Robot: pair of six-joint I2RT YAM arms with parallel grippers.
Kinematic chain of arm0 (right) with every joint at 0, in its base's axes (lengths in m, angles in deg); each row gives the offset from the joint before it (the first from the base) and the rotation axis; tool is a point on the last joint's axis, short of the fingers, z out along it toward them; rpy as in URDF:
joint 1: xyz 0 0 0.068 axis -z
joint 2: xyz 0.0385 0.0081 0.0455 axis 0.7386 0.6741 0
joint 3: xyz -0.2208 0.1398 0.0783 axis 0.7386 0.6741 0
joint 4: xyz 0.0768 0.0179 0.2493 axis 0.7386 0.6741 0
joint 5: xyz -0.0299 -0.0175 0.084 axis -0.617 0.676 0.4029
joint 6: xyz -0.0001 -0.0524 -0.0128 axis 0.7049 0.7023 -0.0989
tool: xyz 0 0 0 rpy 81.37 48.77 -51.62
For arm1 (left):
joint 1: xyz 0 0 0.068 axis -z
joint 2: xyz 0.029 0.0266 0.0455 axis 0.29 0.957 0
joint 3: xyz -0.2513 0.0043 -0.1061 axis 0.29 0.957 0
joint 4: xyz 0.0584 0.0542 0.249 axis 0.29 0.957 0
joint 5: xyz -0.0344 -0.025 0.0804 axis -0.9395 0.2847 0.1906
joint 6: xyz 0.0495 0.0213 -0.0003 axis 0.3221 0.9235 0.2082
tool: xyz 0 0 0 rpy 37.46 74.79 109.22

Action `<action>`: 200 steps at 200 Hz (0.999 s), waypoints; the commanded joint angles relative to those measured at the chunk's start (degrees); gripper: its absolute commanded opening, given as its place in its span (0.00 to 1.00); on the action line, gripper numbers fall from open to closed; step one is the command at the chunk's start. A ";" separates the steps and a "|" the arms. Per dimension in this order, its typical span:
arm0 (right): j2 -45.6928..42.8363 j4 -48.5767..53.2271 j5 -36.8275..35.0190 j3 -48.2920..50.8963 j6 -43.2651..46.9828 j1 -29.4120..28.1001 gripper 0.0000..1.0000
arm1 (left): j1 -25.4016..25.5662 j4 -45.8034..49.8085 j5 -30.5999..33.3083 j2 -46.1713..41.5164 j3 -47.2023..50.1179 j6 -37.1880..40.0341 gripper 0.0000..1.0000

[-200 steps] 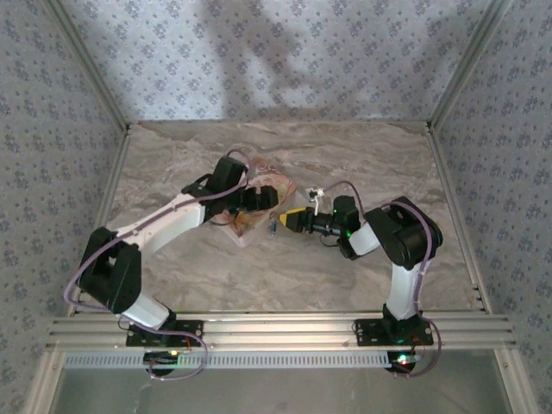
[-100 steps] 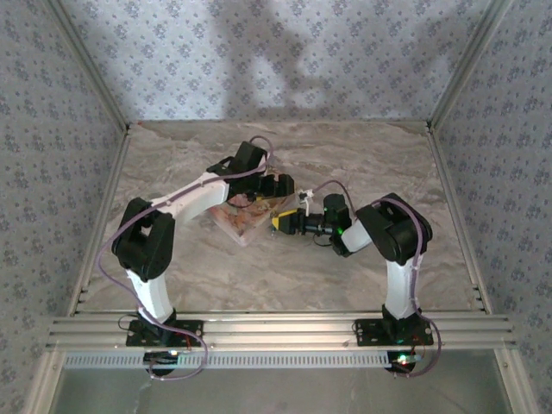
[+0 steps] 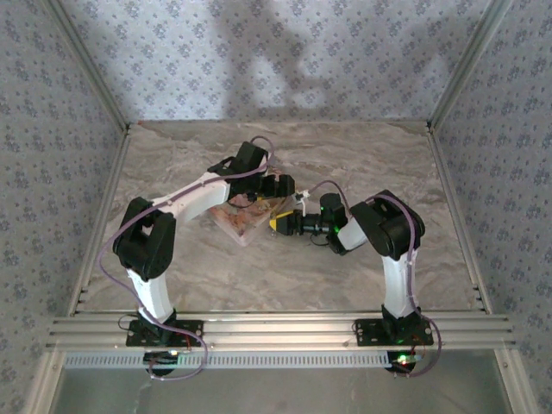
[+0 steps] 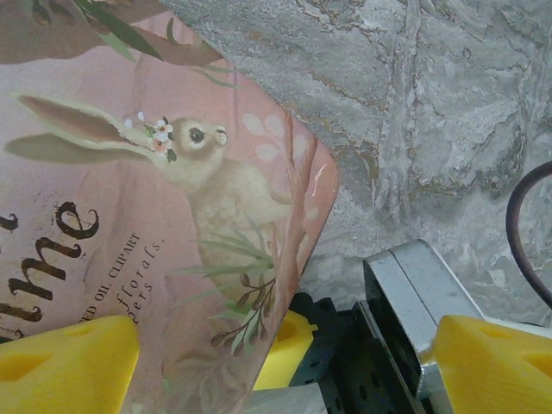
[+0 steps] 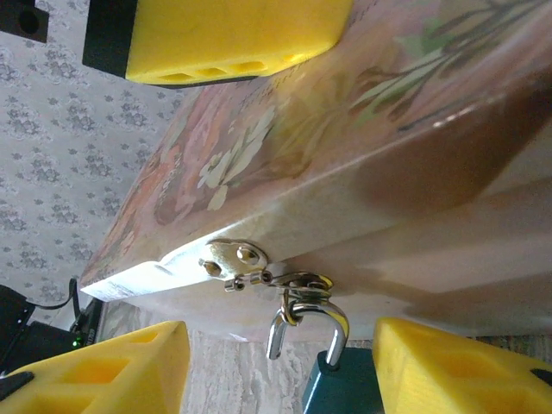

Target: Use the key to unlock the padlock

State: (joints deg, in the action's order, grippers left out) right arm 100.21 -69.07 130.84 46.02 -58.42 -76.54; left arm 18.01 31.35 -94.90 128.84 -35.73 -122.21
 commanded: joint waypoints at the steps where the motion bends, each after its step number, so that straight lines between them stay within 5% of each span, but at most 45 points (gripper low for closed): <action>1: 1.09 -3.12 3.08 -1.52 -0.01 -0.78 0.57 | 0.46 1.15 -0.29 0.94 0.71 0.31 0.90; 200: 0.94 -7.46 0.38 1.31 -4.83 0.95 0.00 | 0.48 1.45 0.23 -0.10 2.04 0.69 0.90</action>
State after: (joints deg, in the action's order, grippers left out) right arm 101.59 -71.30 132.17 46.50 -60.67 -75.71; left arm 18.08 31.48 -94.92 128.82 -35.64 -122.19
